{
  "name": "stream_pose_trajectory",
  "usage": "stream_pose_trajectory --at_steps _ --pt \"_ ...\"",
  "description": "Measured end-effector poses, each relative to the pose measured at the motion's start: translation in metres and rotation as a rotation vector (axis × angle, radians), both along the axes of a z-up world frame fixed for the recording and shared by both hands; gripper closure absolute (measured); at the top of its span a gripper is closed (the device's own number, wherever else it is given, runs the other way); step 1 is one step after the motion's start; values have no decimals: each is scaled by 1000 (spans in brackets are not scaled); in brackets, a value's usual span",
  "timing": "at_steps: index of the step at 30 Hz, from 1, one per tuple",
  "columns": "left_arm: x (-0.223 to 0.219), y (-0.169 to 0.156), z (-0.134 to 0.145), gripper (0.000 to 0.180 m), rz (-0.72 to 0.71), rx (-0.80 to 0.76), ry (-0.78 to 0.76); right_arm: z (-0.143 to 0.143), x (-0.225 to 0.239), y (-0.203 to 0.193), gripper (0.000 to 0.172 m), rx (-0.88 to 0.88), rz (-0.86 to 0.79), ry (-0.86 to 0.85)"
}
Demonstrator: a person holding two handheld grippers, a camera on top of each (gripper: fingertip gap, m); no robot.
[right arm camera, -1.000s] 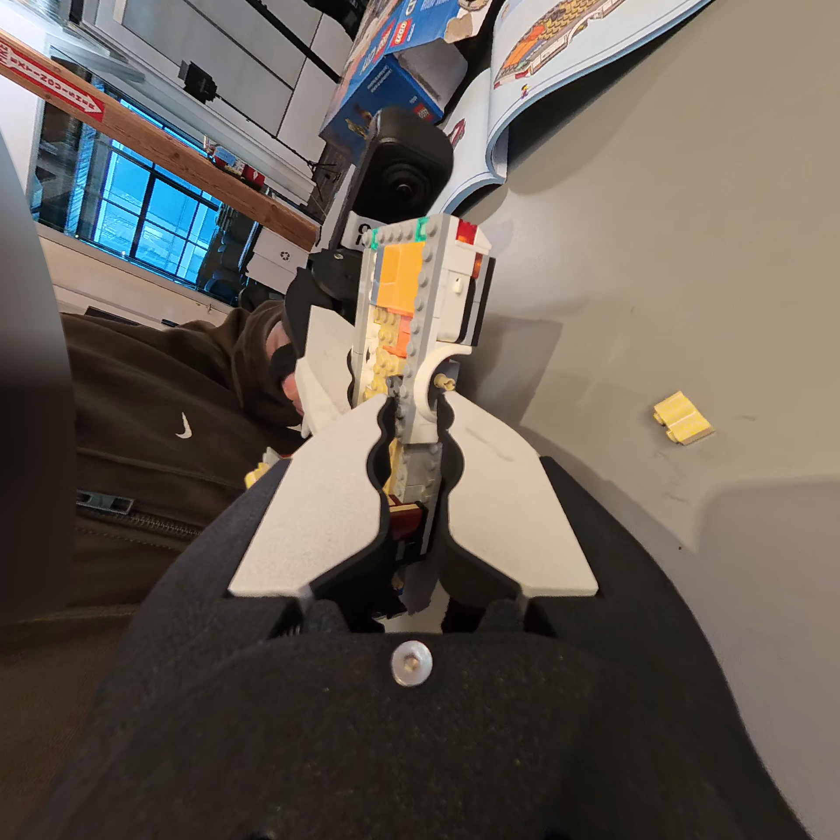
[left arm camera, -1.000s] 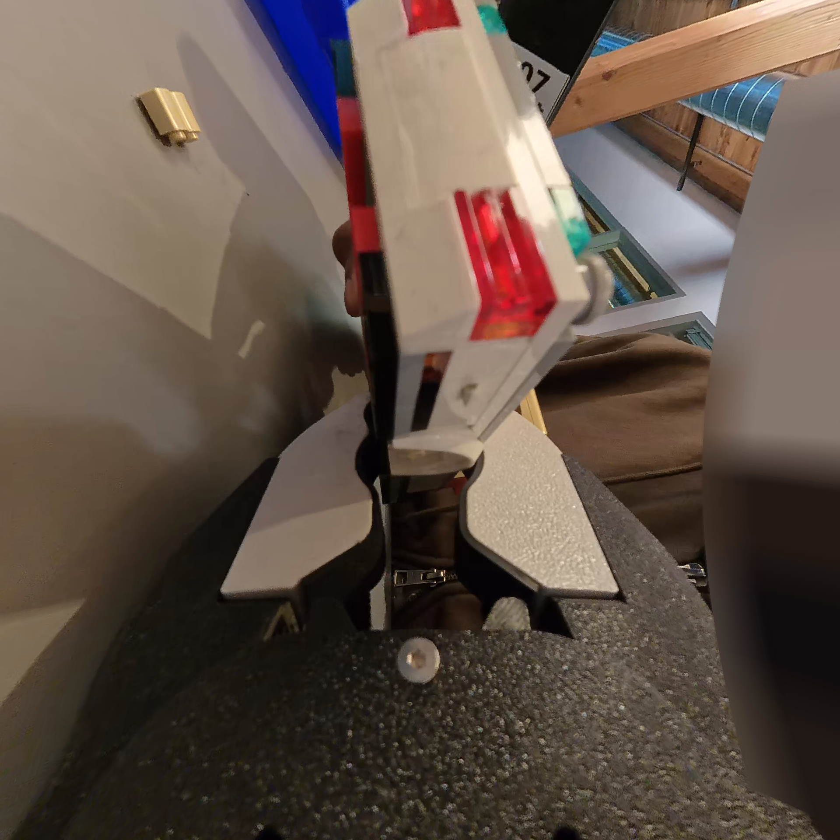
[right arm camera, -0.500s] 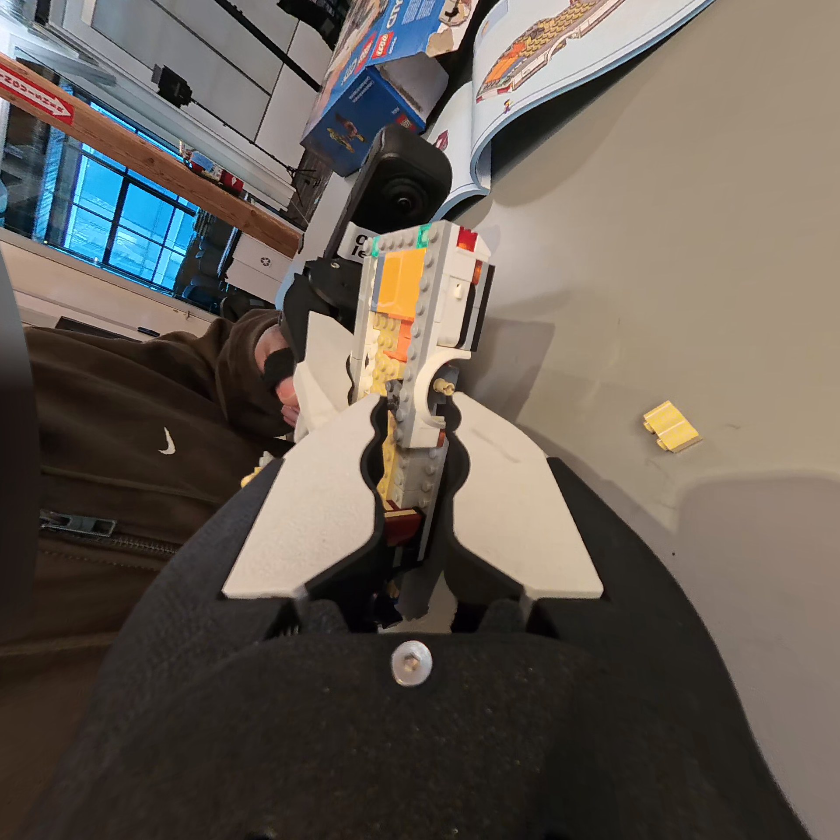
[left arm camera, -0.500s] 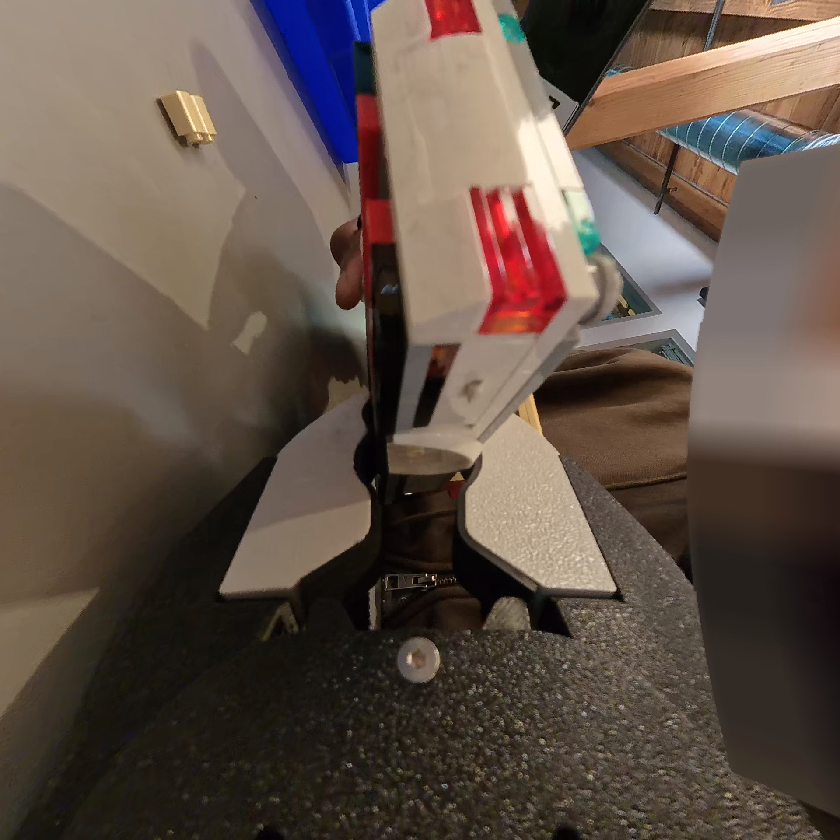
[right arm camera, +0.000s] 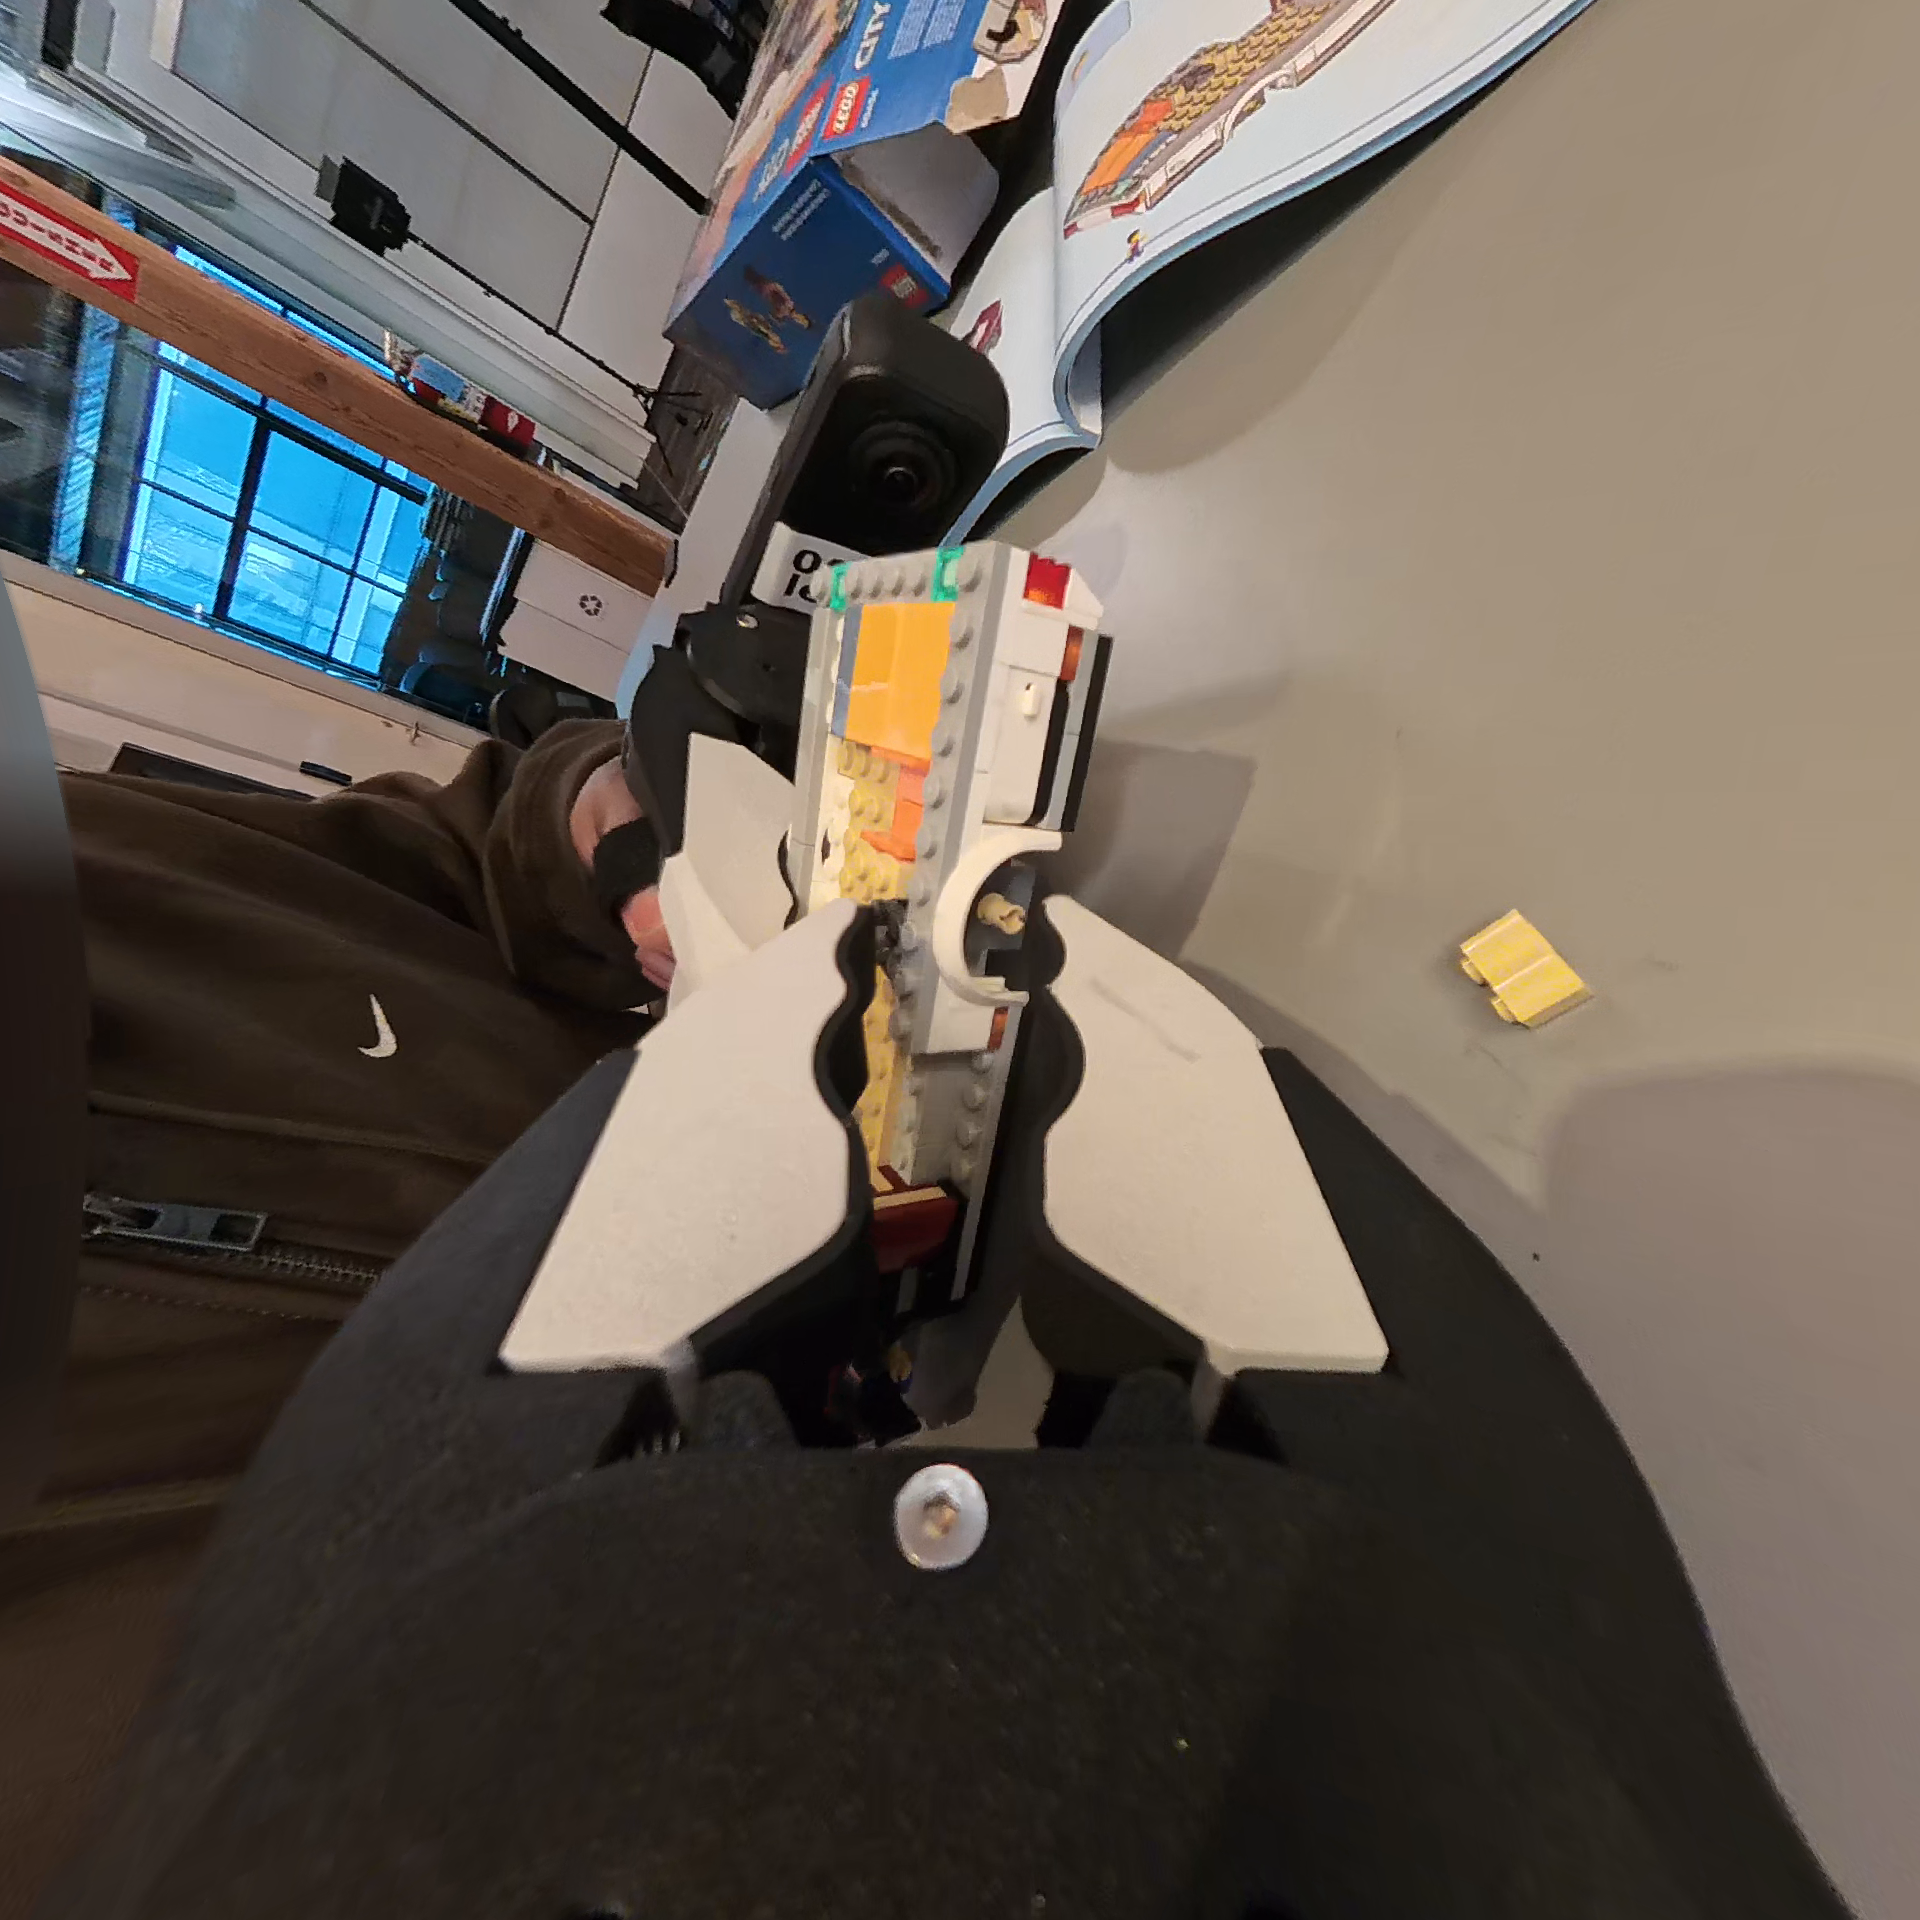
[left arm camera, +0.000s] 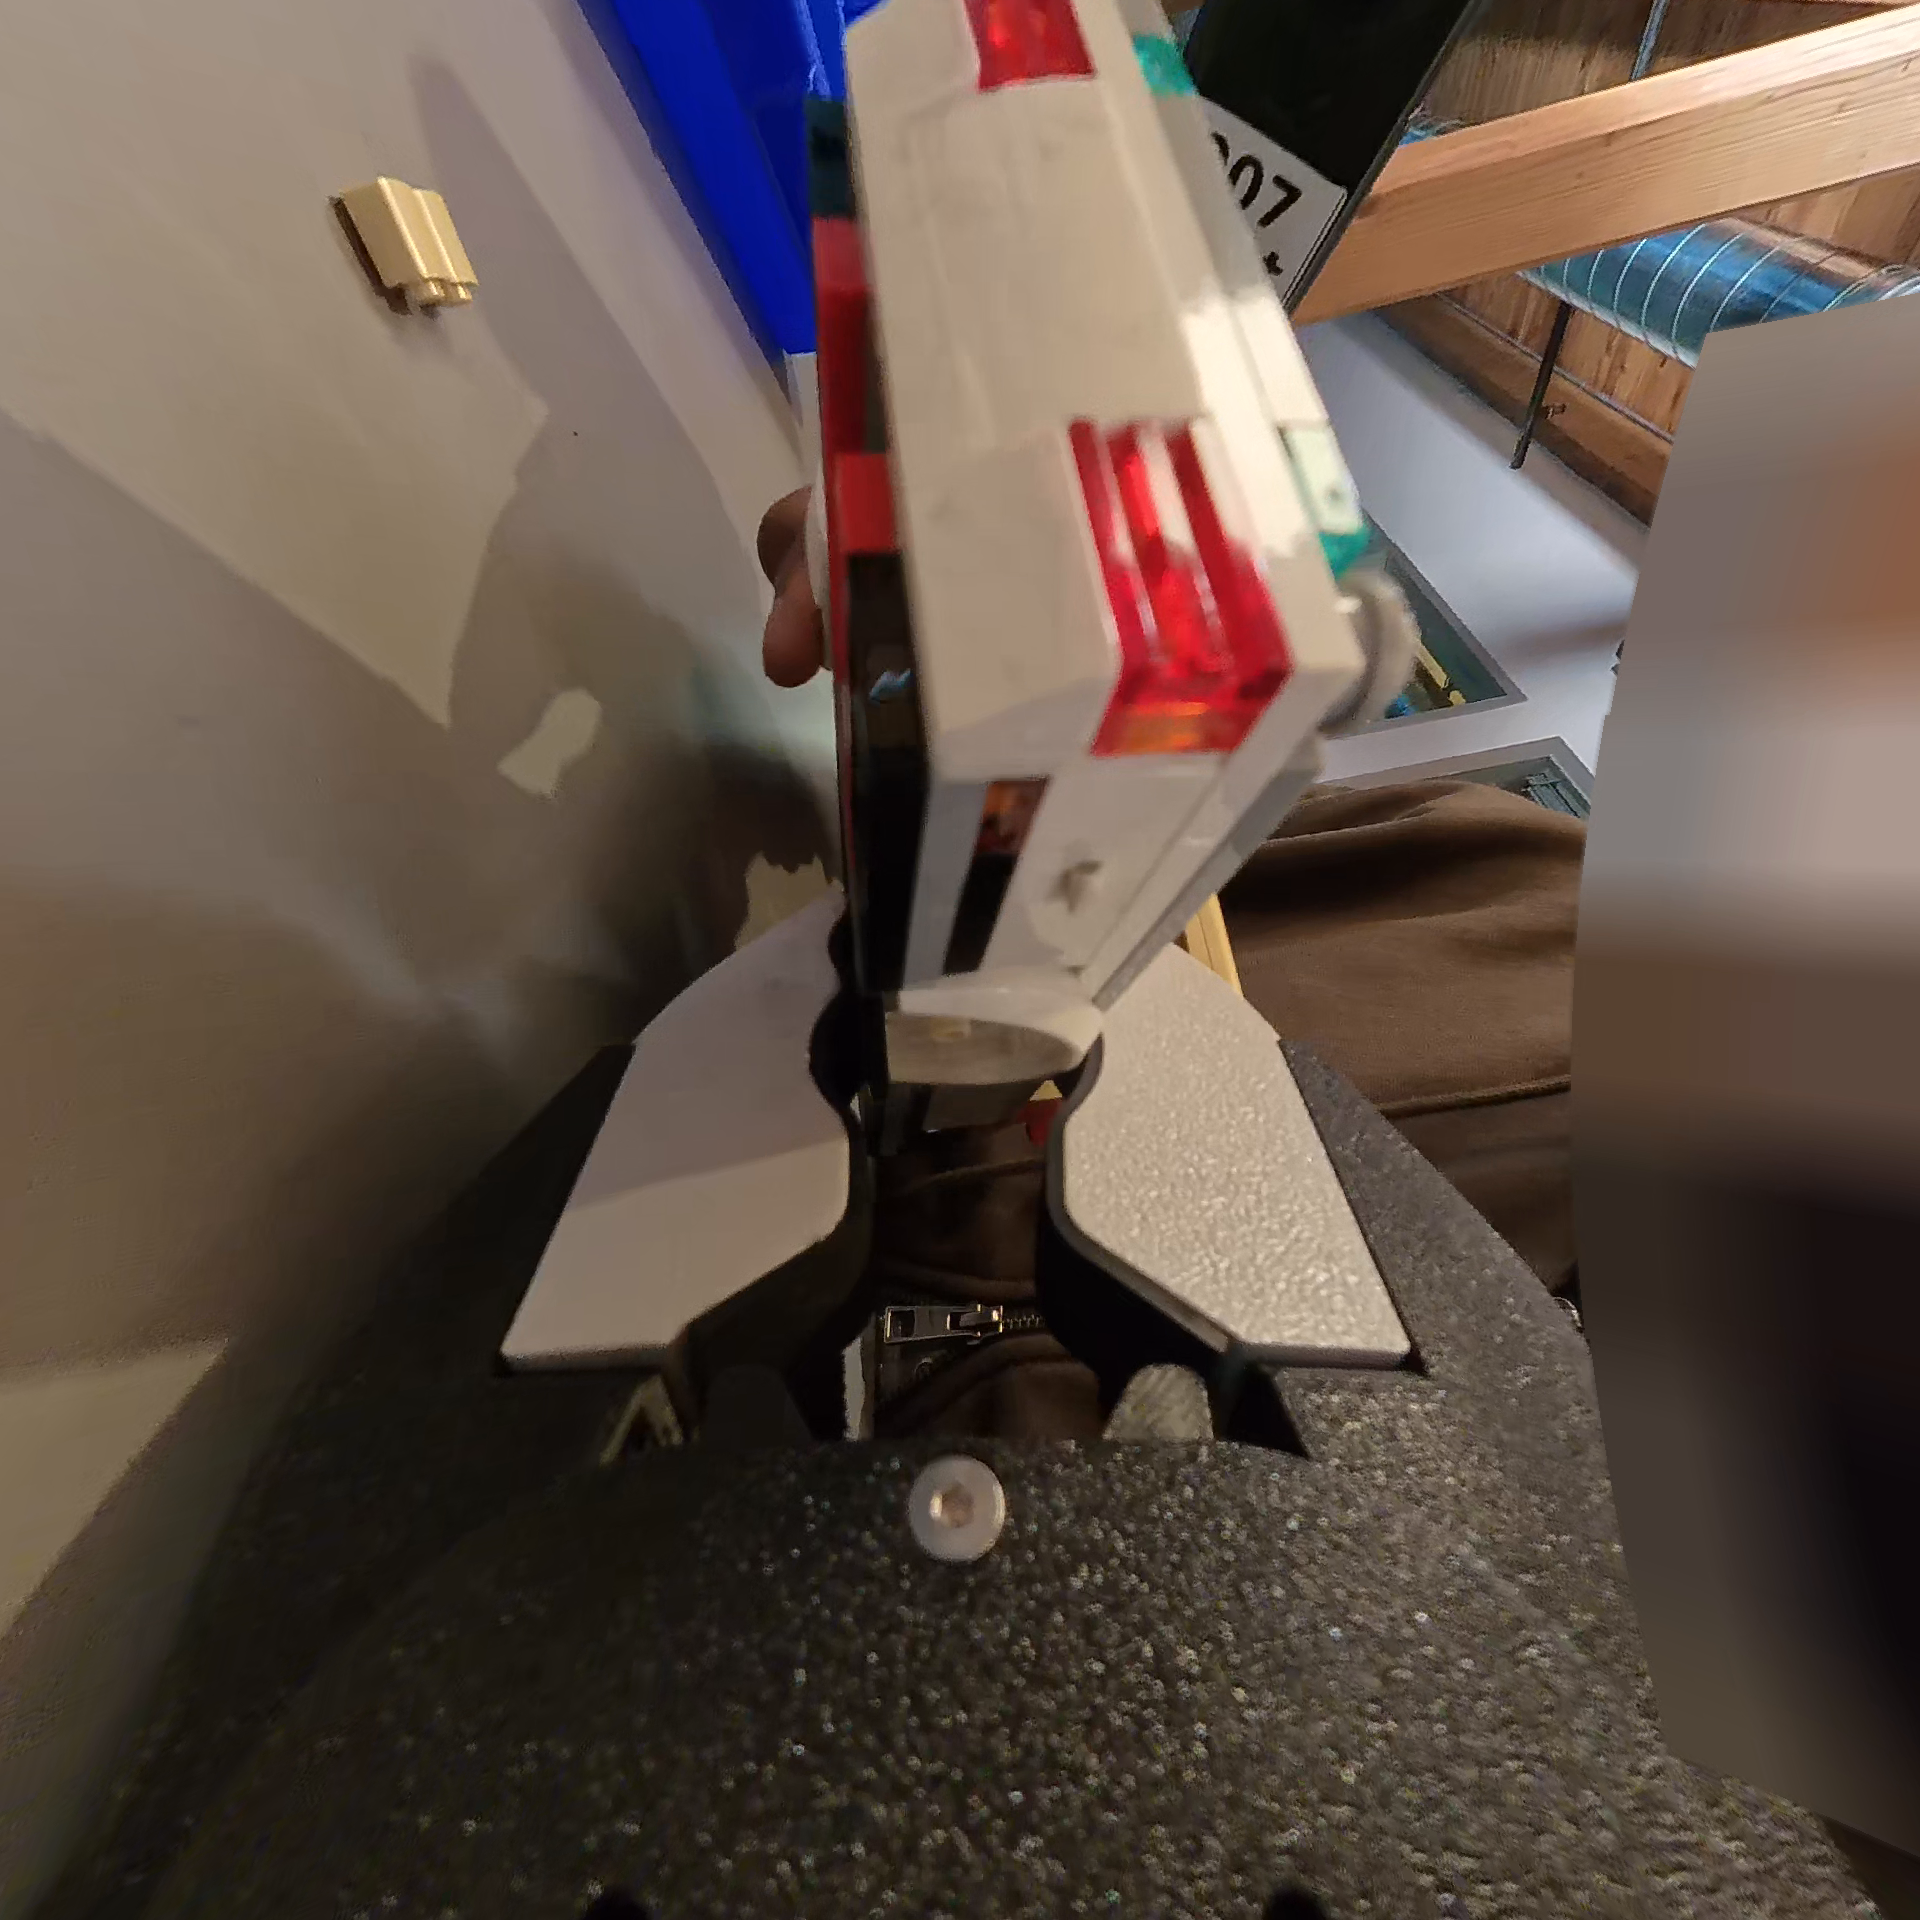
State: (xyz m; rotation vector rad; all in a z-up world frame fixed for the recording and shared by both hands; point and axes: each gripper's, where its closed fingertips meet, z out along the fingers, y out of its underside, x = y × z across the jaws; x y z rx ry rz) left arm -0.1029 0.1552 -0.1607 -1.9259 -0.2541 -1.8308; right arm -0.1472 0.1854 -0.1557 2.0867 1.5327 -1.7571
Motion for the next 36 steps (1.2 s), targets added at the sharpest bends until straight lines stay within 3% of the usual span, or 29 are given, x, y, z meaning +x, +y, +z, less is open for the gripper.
stream_pose_trajectory --at_steps 10,36 --pt "2 -2 -3 148 -14 12 49 -1 1 -2 146 -8 13 16" --pt "0 0 6 148 0 34 -26 5 0 1 145 8 0 55"
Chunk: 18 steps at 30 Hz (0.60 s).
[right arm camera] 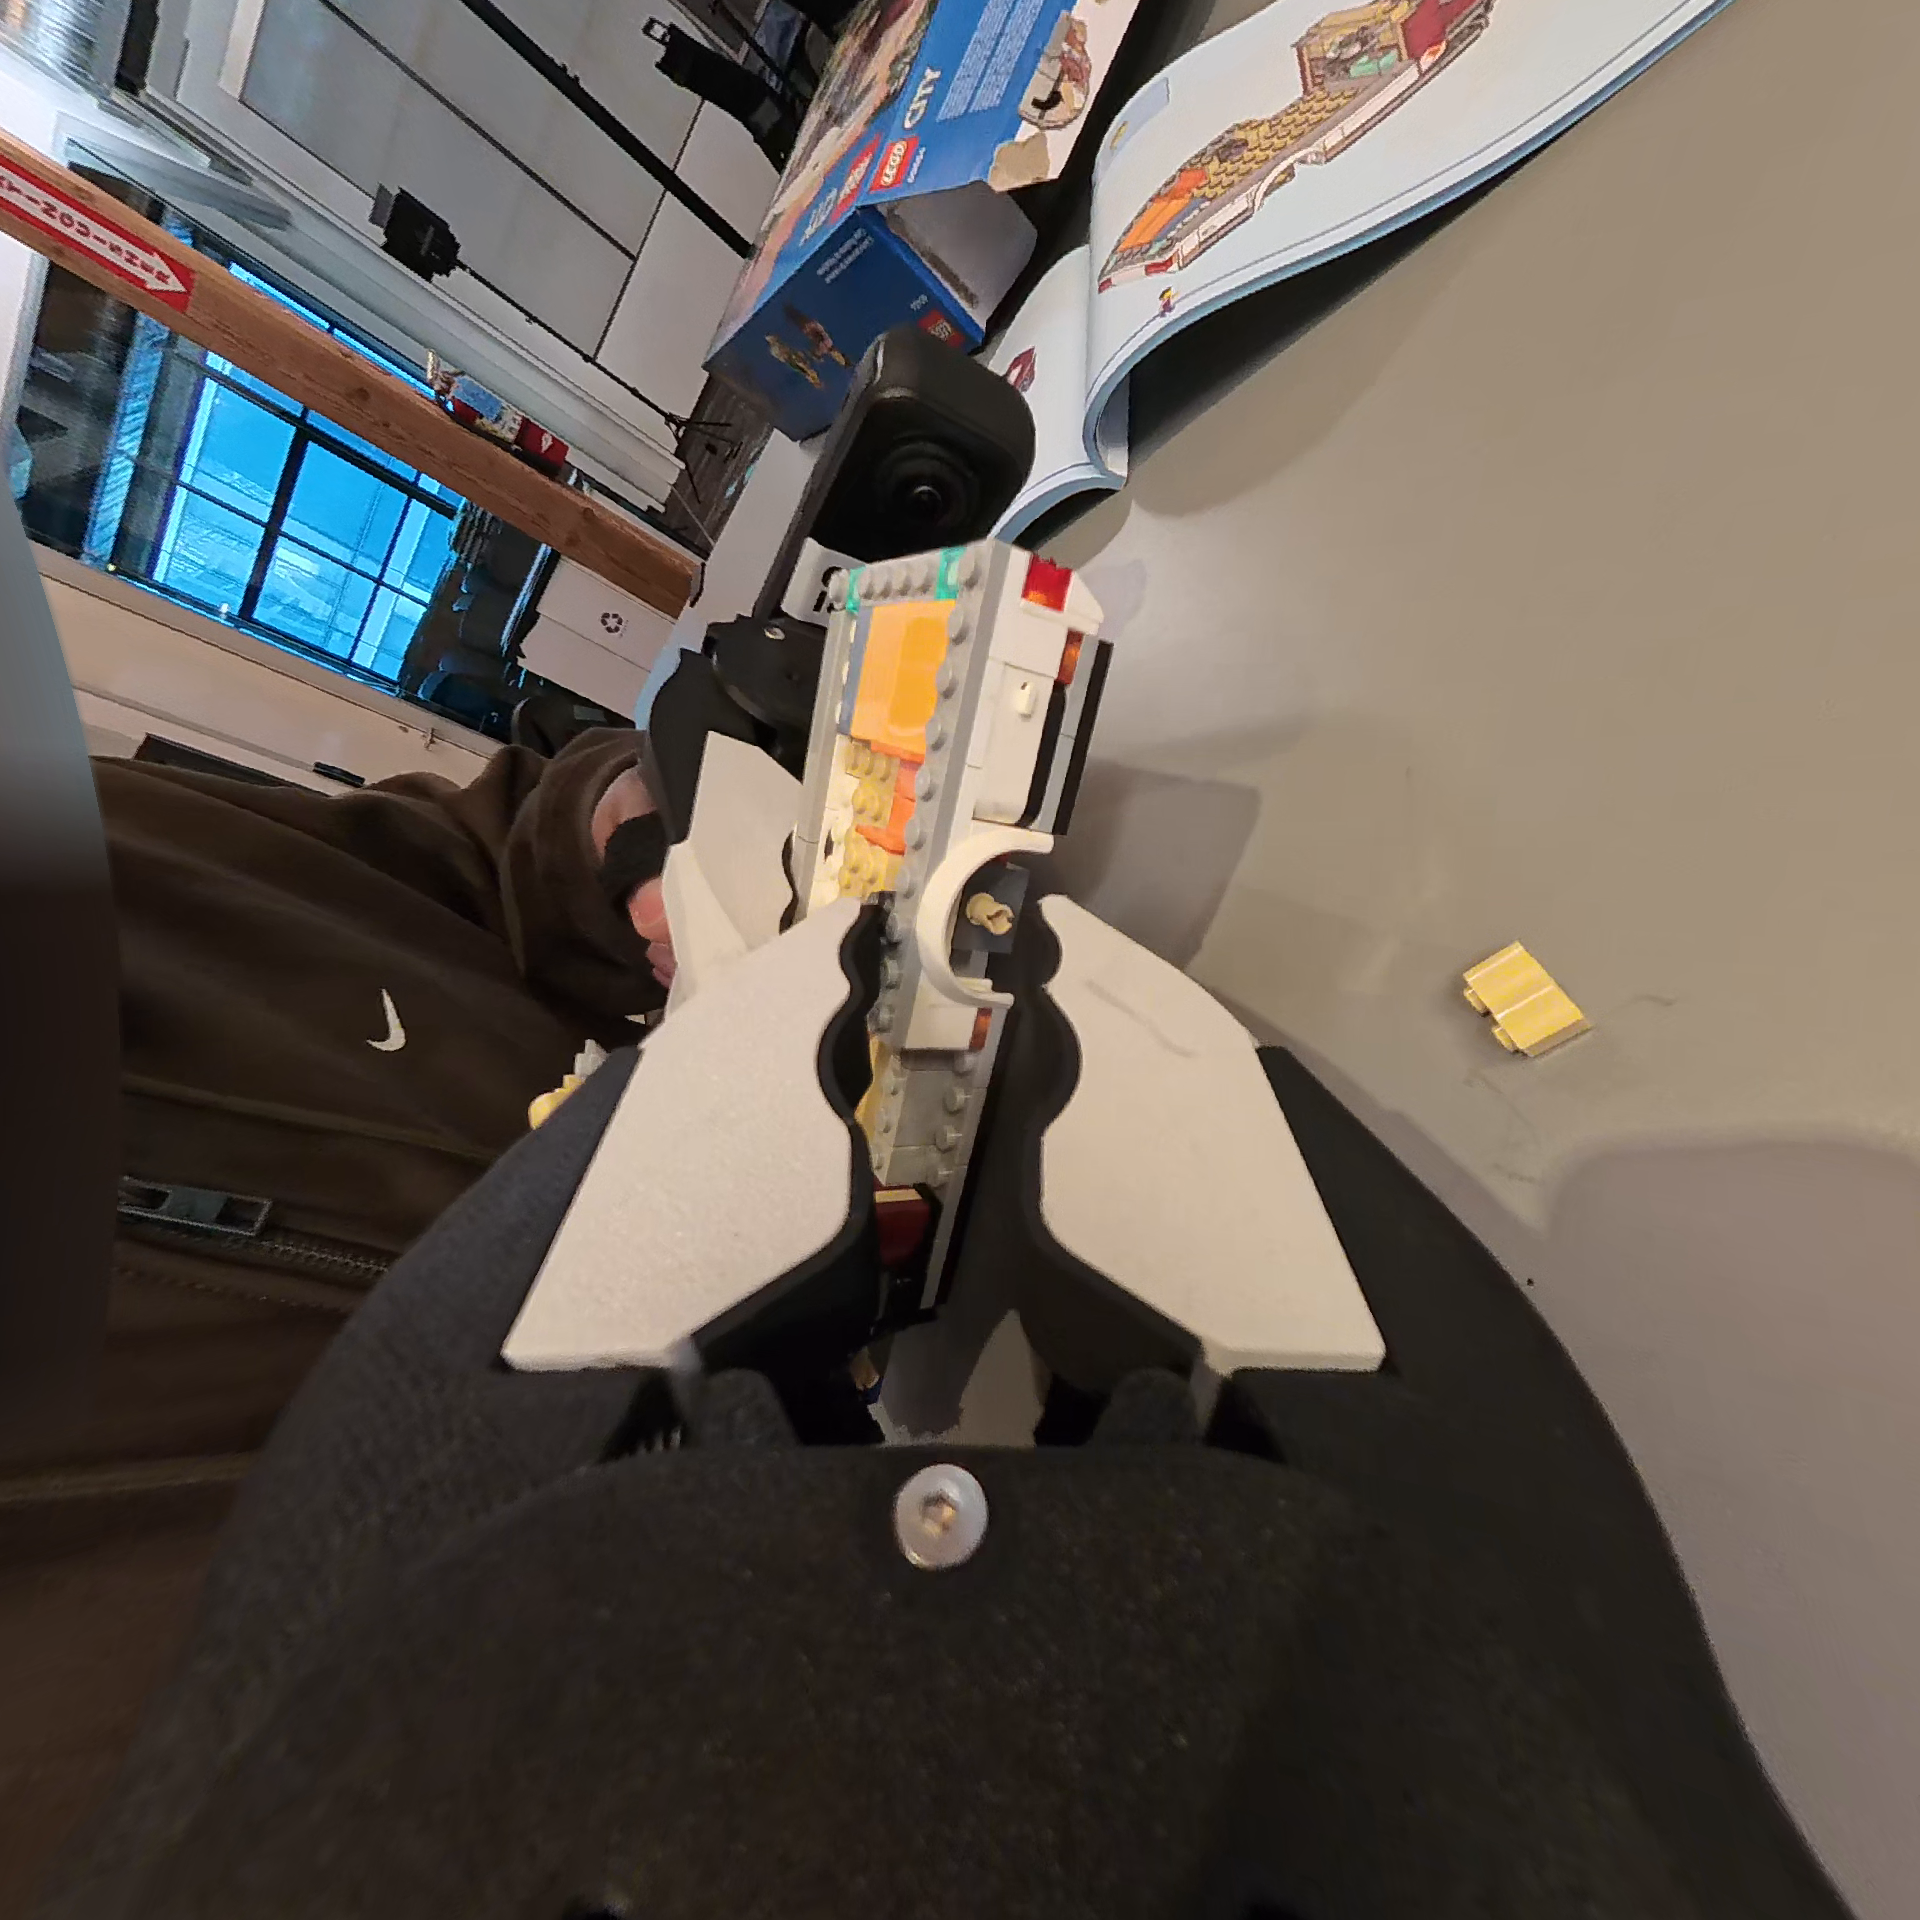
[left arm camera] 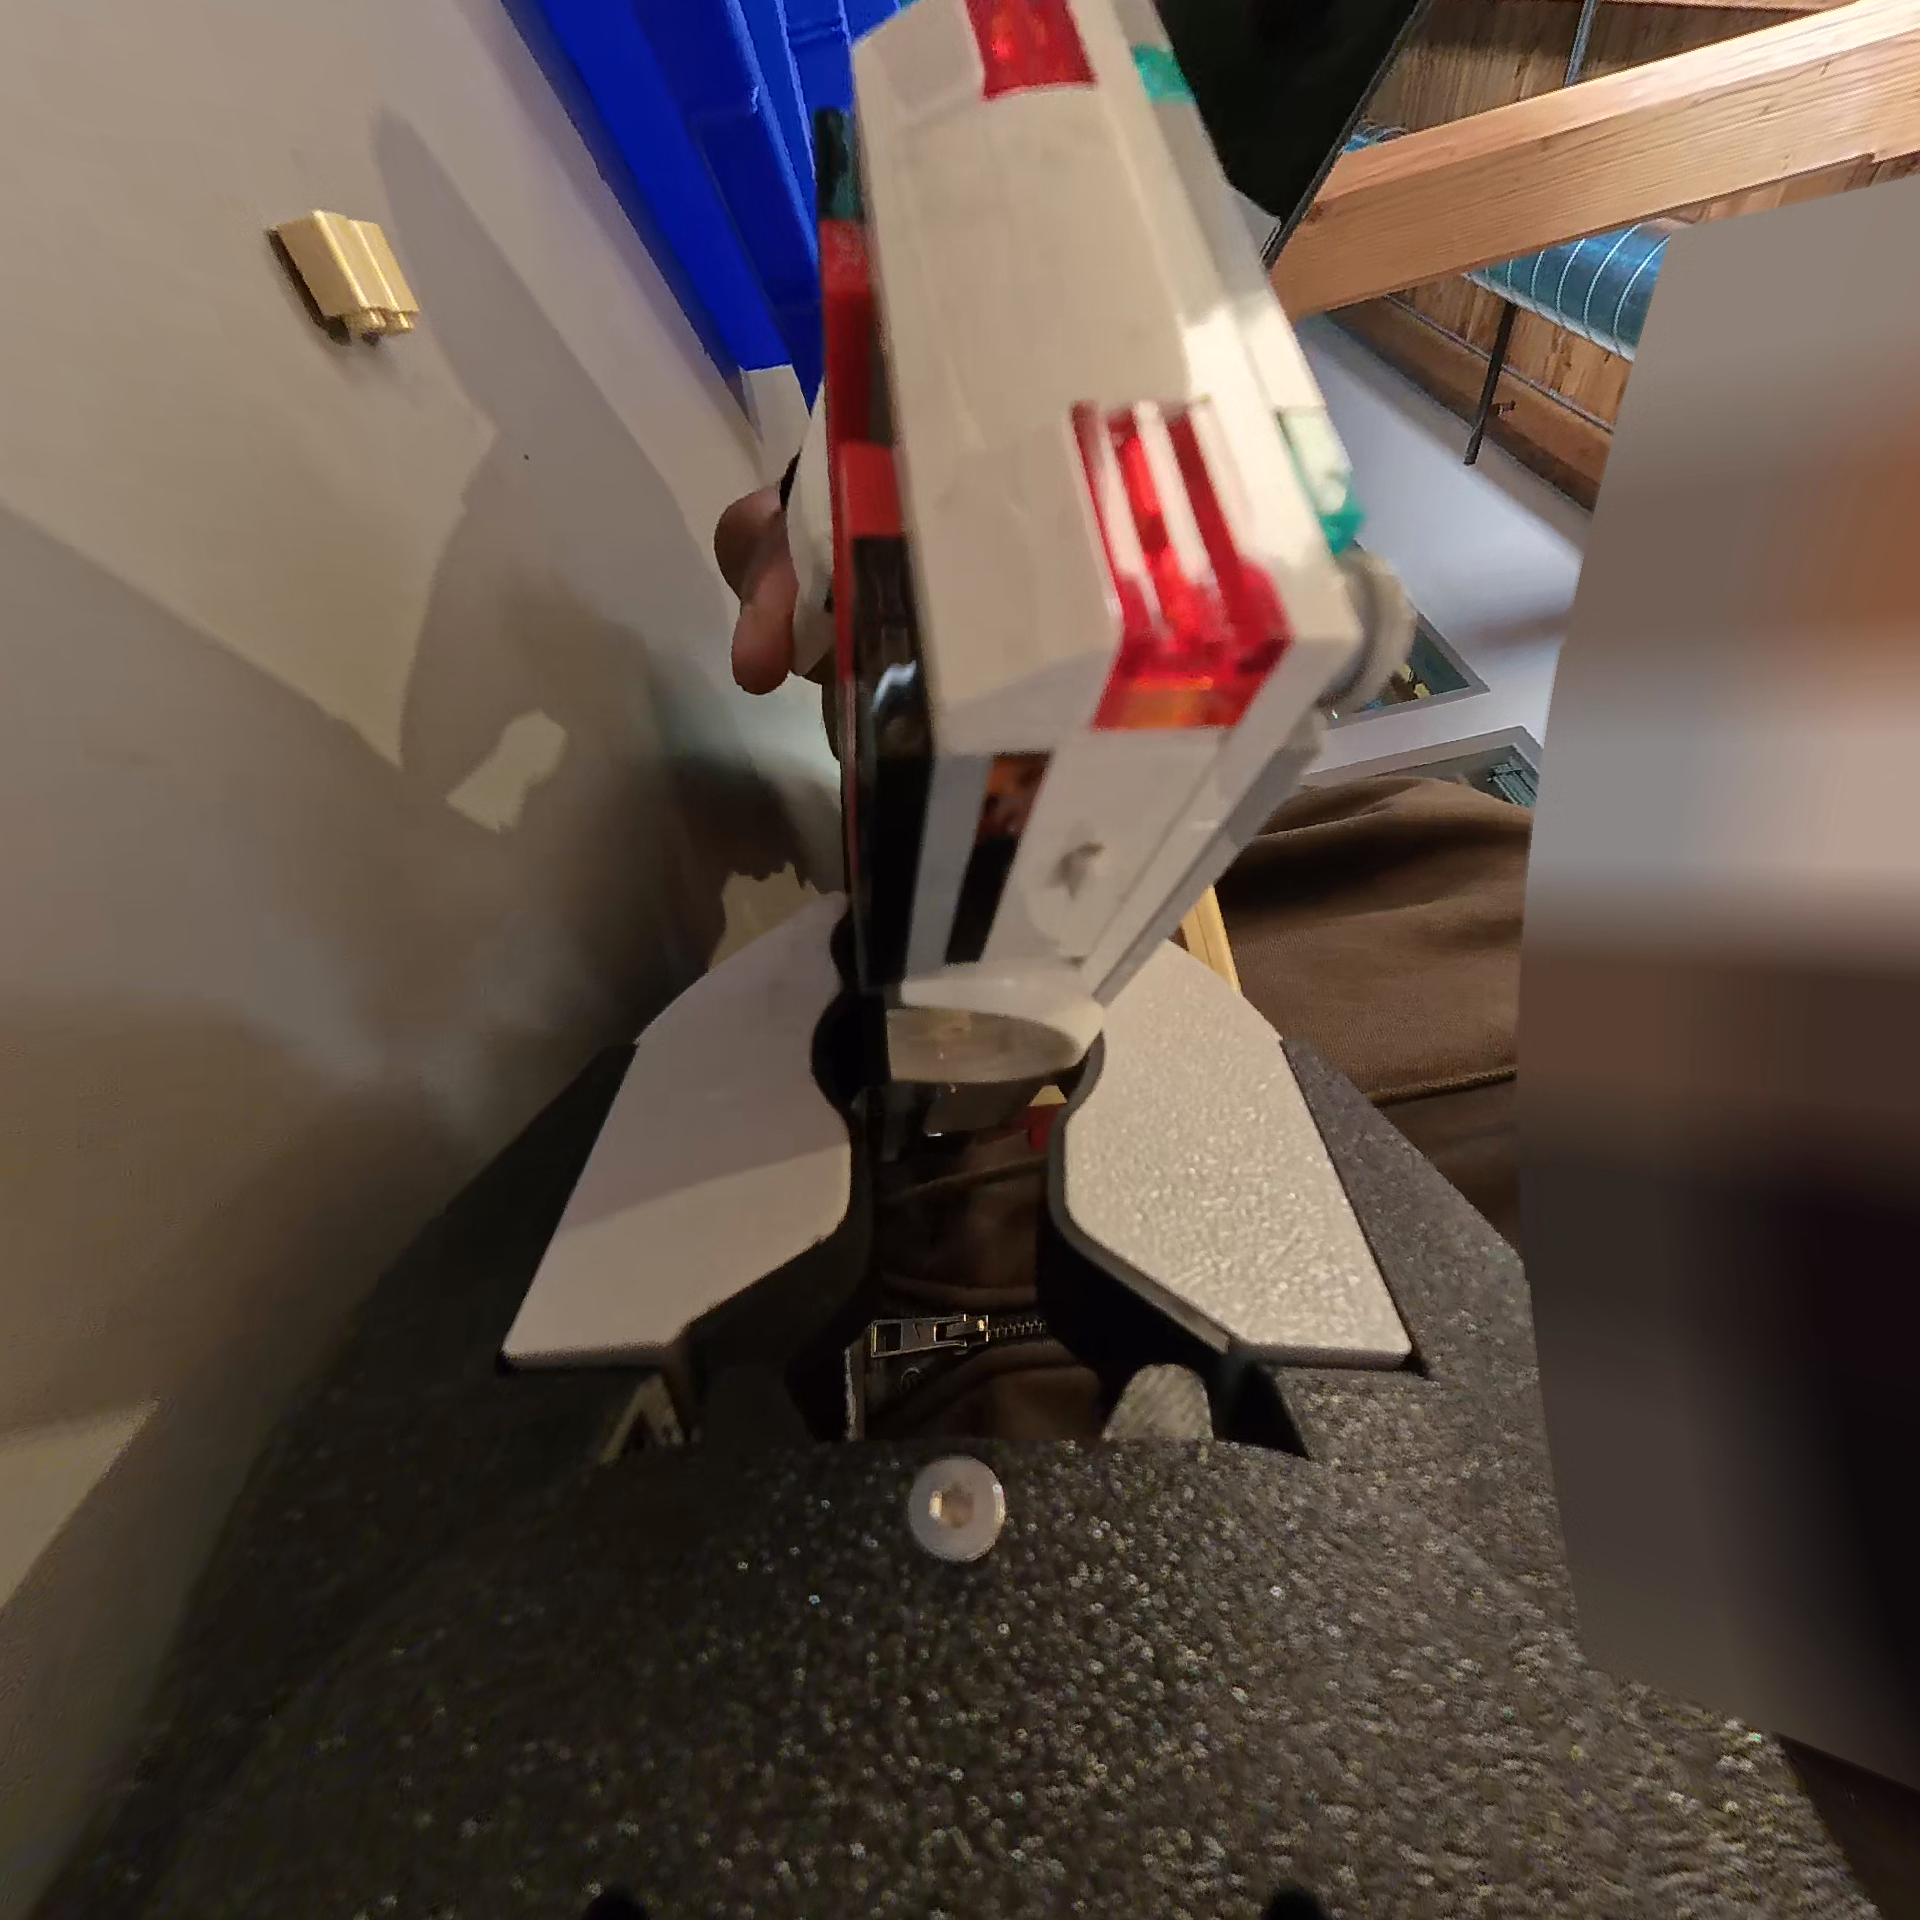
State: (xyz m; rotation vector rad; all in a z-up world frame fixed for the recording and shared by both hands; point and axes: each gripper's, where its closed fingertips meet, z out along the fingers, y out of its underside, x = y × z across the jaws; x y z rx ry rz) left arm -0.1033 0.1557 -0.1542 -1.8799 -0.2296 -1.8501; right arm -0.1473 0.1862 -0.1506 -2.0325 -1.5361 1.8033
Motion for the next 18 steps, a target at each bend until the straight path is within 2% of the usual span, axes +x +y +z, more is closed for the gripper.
stream_pose_trajectory --at_steps 7,18 --pt "-3 2 2 148 17 8 -8 6 3 2 135 8 13 5" --pt "0 -1 3 147 0 26 11 -1 5 -4 138 0 32 -29"
